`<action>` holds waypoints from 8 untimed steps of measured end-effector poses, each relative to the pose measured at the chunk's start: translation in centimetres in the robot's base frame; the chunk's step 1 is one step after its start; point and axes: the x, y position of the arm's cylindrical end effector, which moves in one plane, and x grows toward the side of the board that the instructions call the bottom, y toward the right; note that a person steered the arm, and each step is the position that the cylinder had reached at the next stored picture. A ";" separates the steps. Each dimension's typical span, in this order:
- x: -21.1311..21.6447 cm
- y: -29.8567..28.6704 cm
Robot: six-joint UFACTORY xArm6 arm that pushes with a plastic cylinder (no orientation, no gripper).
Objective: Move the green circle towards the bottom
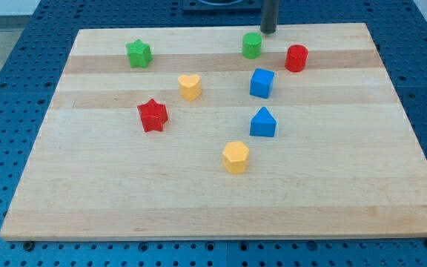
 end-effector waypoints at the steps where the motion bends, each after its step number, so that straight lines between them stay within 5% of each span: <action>1: 3.7 -3.3; 2: 7.7 -6.5; 5: -0.2 -13.3; 8: -0.5 -27.1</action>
